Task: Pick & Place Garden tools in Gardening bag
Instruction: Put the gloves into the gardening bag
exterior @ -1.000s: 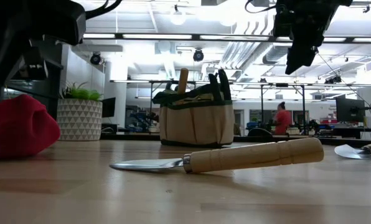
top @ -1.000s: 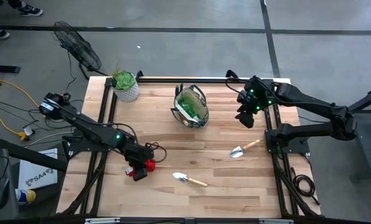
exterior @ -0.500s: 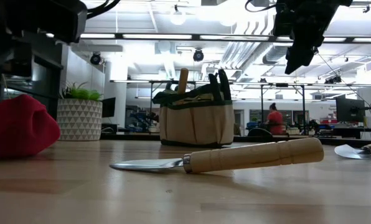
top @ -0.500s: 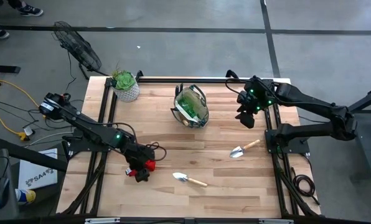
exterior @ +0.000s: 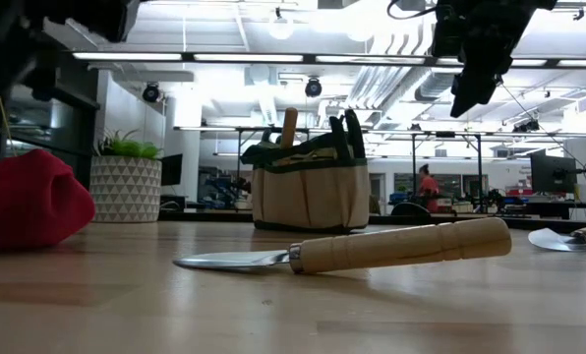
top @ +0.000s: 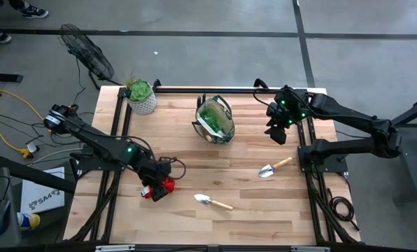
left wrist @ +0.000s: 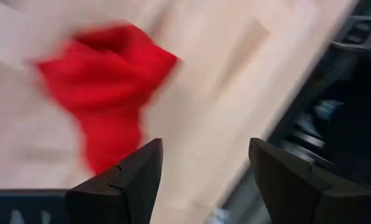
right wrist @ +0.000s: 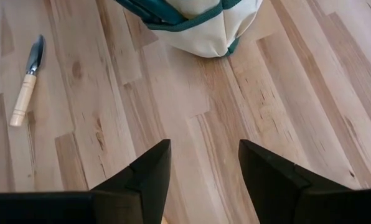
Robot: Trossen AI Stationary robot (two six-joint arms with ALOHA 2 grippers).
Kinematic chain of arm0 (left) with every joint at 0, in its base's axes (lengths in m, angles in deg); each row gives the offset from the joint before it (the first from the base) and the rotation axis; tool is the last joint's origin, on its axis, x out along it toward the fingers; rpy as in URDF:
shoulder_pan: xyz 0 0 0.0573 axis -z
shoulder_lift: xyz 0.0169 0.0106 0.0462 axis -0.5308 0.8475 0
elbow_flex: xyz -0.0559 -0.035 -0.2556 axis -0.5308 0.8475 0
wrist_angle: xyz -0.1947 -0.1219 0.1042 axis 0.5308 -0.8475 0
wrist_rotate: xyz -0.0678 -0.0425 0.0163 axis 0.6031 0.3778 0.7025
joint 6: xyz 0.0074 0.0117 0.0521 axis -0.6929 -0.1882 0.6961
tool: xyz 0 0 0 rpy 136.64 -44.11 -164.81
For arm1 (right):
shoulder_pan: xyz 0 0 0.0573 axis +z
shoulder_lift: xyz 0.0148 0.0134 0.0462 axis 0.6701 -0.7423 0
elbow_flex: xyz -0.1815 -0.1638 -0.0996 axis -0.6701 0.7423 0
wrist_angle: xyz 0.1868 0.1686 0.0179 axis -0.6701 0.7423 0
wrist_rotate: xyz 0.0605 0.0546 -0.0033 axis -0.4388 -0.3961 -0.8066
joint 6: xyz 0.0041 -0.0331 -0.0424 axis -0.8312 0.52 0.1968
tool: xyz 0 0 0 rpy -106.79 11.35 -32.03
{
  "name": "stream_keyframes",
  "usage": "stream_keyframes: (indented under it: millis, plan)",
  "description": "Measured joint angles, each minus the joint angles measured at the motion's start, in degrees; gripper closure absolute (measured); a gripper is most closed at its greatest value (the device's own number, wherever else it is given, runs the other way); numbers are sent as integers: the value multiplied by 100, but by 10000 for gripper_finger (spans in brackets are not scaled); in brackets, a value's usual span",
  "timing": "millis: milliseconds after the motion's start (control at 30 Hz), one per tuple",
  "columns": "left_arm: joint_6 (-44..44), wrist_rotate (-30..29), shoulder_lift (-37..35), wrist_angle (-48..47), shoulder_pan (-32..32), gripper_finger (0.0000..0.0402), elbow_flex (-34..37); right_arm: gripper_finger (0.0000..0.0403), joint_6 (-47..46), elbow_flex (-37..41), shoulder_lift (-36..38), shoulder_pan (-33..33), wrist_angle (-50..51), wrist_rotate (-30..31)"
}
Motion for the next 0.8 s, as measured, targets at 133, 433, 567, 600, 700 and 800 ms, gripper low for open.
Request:
stream_keyframes:
  millis: [133,433,567,600,700,800]
  plan:
    - [460,-897,83,-843,43,168,-366,222,0,-2,0,0,48,-2]
    - [1592,-1341,848,-1166,329,168,-323,222,0,-4,-2,0,61,-2]
    - [1785,-1337,1239,-1166,382,168,-325,222,0,-4,-2,0,63,-2]
    - [1785,-1337,1323,-1168,381,168,-322,222,0,-4,-2,0,63,-2]
    - [1785,-1261,1480,-1092,374,168,-318,222,0,-4,-2,0,62,-2]
    - [1823,-1258,1635,-1033,376,168,-318,222,4,-4,-2,0,63,-1]
